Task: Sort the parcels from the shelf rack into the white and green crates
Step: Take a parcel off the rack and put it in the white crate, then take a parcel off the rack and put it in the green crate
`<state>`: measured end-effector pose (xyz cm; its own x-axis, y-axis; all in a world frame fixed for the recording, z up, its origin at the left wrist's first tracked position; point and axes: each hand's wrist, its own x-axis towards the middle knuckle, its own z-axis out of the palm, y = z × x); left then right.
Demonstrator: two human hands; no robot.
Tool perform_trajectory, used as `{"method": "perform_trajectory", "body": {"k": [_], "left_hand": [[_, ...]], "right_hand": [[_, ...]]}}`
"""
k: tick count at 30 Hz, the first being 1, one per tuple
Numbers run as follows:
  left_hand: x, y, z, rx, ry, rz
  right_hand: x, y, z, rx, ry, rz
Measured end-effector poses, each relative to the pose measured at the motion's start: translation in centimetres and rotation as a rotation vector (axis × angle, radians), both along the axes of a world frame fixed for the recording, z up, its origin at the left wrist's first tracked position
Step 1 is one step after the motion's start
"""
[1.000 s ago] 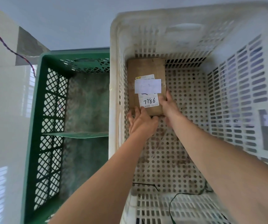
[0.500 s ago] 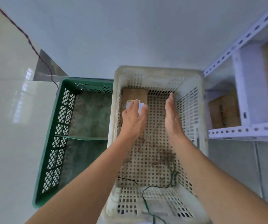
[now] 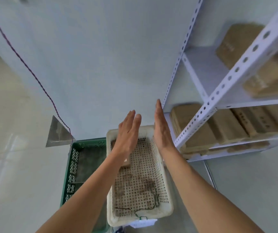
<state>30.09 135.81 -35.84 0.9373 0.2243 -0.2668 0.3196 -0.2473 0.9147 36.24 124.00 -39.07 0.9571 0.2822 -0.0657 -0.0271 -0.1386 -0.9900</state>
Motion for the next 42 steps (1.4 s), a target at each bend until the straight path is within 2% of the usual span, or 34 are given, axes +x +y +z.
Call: {"method": "perform_trajectory", "body": {"k": [5, 9, 18, 25, 32, 42], "left_hand": [[-4.1, -5.8, 7.6, -0.010, -0.125, -0.017], [-6.9, -10.3, 10.3, -0.103, -0.172, 0.010], [-11.1, -26.1, 14.9, -0.211, -0.266, -0.083], [-11.8, -34.3, 15.8, -0.240, -0.276, -0.238], [-7.4, -41.1, 16.0, -0.253, -0.231, -0.324], [4.1, -52.5, 17.2, -0.330, -0.217, -0.454]], "right_hand": [[-4.6, -5.7, 9.5, 0.058, -0.085, -0.004], [-8.8, -11.0, 14.0, 0.072, -0.096, -0.013], [-15.0, -28.1, 18.9, 0.072, -0.188, -0.145], [-16.8, -36.4, 20.0, 0.097, -0.177, -0.250], [-14.4, -43.5, 20.0, 0.141, -0.128, -0.350], [-5.7, -54.3, 21.8, 0.042, -0.131, -0.514]]}}
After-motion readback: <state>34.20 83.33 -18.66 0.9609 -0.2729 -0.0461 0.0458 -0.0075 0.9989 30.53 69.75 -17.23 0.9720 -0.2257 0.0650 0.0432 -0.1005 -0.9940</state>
